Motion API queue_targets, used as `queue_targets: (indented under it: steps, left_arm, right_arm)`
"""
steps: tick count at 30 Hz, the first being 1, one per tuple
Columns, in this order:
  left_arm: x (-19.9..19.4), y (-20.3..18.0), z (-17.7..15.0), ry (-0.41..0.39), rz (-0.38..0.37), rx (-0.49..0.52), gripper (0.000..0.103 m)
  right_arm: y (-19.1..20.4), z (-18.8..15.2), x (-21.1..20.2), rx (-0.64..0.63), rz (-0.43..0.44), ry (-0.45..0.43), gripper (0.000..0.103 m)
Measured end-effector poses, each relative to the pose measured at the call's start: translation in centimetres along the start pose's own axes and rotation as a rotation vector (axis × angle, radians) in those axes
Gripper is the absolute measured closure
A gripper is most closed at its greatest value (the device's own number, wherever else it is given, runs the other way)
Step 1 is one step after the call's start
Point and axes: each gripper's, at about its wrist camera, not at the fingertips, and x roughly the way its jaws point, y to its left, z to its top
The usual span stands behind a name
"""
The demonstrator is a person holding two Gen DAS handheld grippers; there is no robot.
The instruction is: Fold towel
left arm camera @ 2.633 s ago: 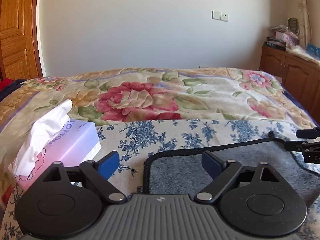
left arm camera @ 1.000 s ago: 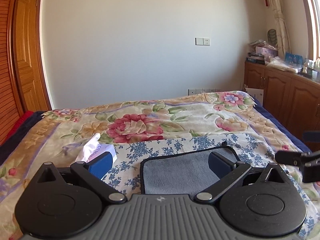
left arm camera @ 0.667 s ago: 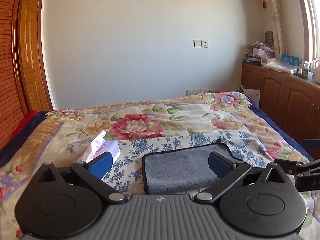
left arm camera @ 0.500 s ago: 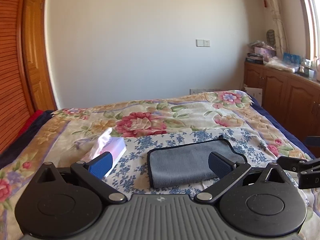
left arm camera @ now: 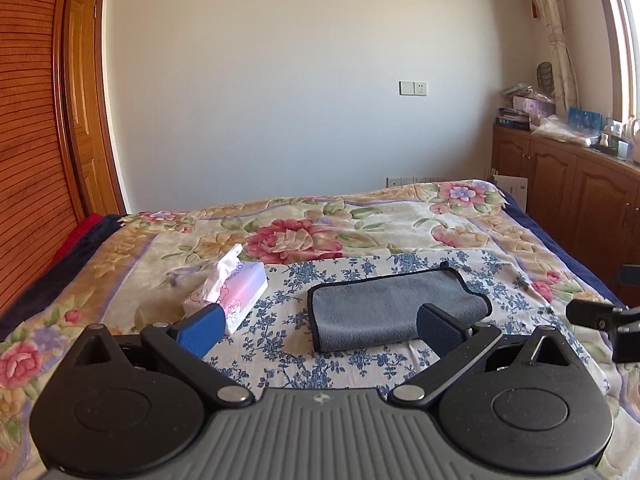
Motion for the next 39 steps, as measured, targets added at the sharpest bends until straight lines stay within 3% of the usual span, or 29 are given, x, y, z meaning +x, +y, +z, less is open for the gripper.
queue_targets:
  steps: [29,39]
  left_arm:
    - [-4.2,1.4,-6.0,0.029,0.009,-0.025,0.0]
    - [-5.1,1.5,-8.5,-0.029,0.037,0.006,0.0]
  right_arm:
    - [1.8,-3.7,-4.2,-0.021,-0.01,-0.024,0.0]
    - [1.2,-6.0,-4.4,0.03,-0.023,-0.029,0.0]
